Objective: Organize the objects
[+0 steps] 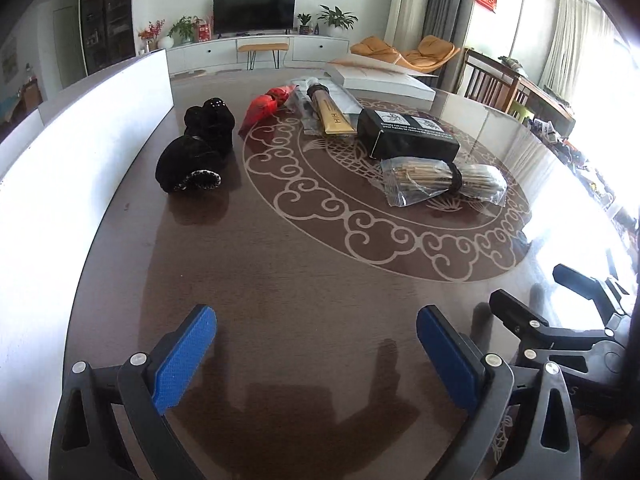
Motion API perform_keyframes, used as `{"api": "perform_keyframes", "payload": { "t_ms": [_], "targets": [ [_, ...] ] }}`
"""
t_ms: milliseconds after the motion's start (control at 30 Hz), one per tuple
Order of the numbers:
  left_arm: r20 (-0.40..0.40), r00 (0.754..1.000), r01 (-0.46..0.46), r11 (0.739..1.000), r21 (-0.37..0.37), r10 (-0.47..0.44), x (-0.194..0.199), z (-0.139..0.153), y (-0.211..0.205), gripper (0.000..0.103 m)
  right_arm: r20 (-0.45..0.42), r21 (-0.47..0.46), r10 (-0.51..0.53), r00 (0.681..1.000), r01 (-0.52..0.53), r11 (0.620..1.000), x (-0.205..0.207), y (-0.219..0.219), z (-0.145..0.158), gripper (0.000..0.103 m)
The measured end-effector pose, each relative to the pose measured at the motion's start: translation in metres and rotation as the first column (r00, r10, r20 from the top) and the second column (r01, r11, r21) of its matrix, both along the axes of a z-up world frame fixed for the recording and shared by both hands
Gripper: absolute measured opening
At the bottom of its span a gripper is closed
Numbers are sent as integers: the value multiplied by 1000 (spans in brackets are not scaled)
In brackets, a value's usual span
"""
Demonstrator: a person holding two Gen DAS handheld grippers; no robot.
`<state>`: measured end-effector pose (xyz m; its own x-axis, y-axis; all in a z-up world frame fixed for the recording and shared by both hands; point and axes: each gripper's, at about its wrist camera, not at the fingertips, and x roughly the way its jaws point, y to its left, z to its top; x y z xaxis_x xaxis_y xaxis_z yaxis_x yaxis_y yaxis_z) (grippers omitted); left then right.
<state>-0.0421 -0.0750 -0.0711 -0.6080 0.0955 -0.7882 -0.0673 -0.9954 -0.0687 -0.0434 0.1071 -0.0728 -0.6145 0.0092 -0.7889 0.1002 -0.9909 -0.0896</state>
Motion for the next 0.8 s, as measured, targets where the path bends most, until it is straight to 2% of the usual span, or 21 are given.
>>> {"api": "perform_keyframes", "payload": {
  "t_ms": [67, 233, 300, 800],
  "targets": [
    [17, 1000, 10, 999, -44, -9, -4, -6, 5, 102, -2, -2, -2, 1000, 2, 1000, 1, 1, 0, 98],
    [29, 1000, 16, 997, -77, -14, -7, -9, 9, 103, 33, -68, -20, 999, 23, 997, -7, 8, -6, 101],
    [30, 999, 16, 997, -74, -14, -6, -8, 7, 103, 44, -77, -36, 998, 39, 996, -8, 11, -7, 103],
    [30, 999, 17, 997, -74, -15, -6, -8, 7, 103, 43, -74, -38, 998, 41, 996, -8, 10, -8, 103]
  ]
}}
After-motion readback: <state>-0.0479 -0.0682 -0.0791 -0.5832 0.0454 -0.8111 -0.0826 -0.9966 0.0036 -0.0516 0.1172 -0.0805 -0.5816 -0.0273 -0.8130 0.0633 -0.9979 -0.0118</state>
